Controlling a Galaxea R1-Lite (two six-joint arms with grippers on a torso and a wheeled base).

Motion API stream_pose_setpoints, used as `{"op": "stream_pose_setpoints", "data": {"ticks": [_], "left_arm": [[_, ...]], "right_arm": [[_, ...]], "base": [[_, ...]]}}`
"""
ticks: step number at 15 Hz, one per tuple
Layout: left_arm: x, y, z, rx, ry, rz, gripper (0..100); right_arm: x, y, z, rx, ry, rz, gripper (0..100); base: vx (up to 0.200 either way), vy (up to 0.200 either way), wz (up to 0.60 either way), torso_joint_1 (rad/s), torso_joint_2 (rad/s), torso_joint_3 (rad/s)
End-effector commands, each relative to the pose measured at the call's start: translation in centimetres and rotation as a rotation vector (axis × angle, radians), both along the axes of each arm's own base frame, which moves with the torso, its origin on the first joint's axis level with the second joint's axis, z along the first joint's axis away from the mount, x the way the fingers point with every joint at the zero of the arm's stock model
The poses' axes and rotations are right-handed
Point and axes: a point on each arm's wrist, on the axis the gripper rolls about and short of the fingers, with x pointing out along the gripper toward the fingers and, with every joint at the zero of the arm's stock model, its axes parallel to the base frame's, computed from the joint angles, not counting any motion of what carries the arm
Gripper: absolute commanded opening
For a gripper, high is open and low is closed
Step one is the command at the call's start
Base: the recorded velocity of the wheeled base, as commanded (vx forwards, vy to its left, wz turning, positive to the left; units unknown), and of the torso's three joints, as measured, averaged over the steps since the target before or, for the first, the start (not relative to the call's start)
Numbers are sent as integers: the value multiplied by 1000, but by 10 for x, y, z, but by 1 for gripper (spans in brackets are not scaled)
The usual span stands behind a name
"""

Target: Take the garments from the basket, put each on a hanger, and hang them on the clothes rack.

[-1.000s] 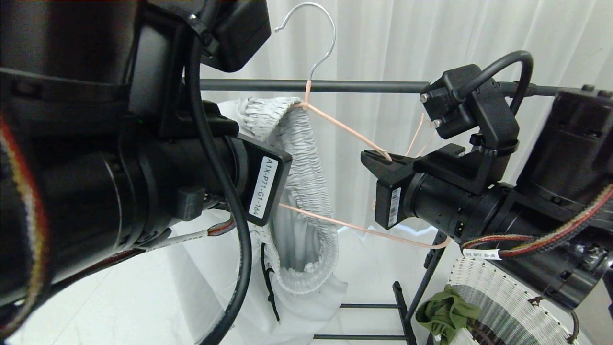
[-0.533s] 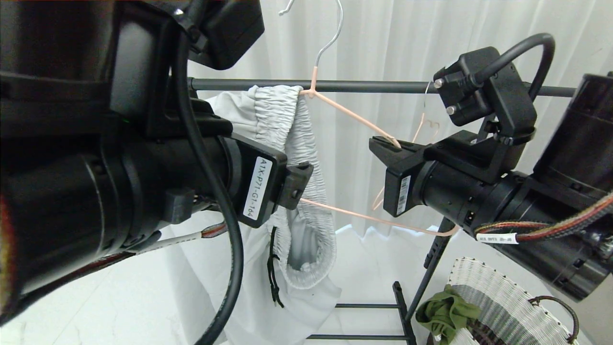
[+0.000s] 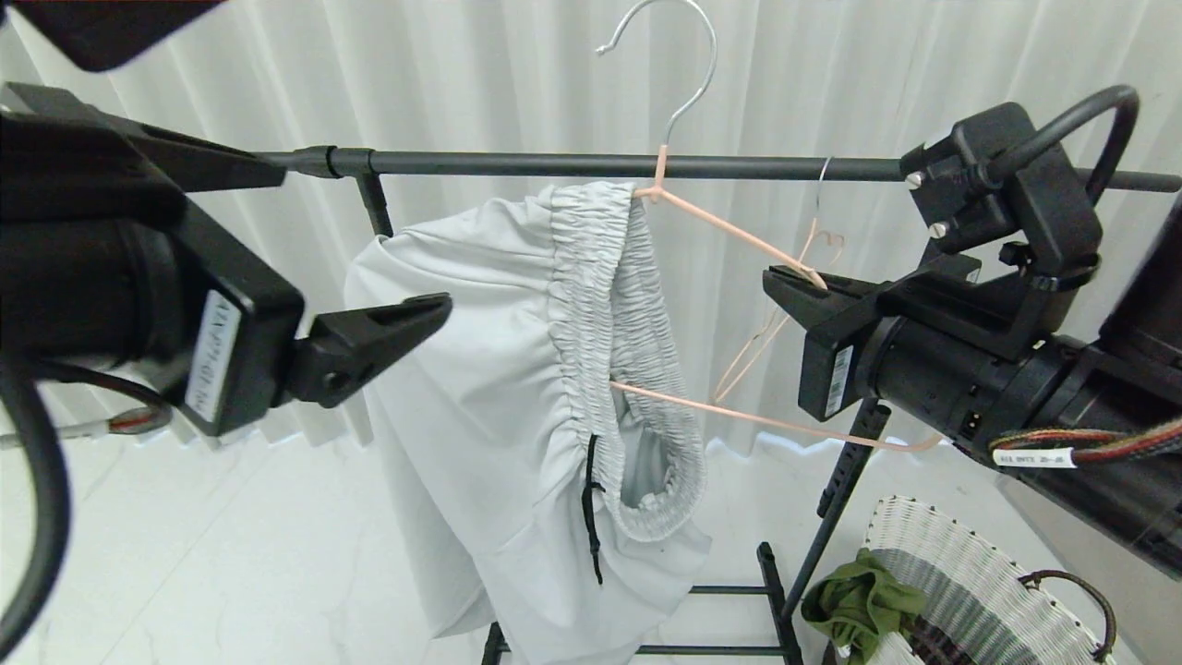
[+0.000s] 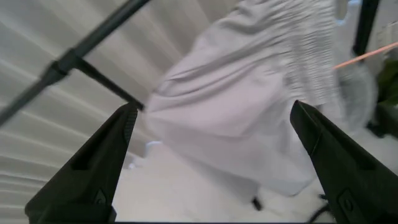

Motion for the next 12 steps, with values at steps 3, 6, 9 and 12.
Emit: {"op": "stream_pose_setpoints", "data": {"ticks": [3,6,9,12], "left_arm": [[1,25,1,96,-32,-102,100],[10,15,-15,172,-44,-137,100],[27,4,-25,180,-141,-120,100],[40,0,-31,180,-150,-88,100]], "right_arm": [[-10,-9,2,-9,-20,11,0],[-17,-4,2,-25,-32,45,0],[-27,1,3,-35,-45,89,0],[-37,6,3,-42,-54,133,0]], "base": [[0,0,0,0,0,0],[0,0,0,0,0,0],[0,0,0,0,0,0],[0,0,0,0,0,0]]}}
